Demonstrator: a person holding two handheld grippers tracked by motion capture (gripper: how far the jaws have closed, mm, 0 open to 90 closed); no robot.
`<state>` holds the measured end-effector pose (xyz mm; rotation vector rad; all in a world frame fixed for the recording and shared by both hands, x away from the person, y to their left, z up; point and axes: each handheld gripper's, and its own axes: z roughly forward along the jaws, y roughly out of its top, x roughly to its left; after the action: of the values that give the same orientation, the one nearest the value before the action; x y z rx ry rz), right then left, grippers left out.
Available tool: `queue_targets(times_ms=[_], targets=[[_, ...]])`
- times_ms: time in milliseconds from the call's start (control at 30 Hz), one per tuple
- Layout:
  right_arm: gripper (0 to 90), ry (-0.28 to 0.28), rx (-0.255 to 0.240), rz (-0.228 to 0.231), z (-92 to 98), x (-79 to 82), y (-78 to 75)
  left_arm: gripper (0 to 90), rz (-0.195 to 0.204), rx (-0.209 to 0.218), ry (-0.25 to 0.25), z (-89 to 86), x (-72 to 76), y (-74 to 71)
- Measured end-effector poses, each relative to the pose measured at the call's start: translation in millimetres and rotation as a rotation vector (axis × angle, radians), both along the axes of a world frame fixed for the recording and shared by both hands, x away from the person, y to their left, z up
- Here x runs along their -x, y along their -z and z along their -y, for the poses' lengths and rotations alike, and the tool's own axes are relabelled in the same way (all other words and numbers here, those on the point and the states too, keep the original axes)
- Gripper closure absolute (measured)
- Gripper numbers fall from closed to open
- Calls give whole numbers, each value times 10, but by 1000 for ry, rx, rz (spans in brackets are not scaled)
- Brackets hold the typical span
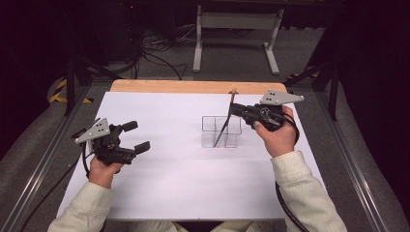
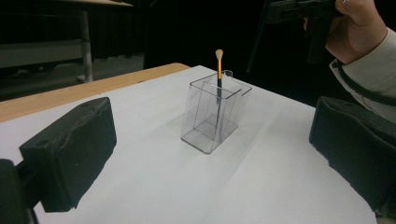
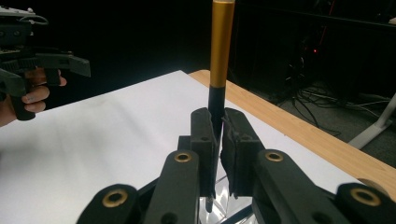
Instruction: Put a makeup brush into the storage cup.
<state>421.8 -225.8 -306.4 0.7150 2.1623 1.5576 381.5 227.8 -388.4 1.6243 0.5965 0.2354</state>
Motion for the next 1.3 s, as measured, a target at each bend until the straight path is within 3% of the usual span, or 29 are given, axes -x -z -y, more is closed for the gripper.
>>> queue_targets(times_ms=[367, 933, 1300], targets=[[834, 12, -29, -4, -55, -123, 54, 15, -2, 2, 0, -5, 0, 1], [834, 48, -34, 15, -85, -270, 190, 15, -6, 0, 5, 14, -3, 12], [833, 38, -16, 12, -122, -321, 315, 15, -6, 0, 5, 9, -5, 14]])
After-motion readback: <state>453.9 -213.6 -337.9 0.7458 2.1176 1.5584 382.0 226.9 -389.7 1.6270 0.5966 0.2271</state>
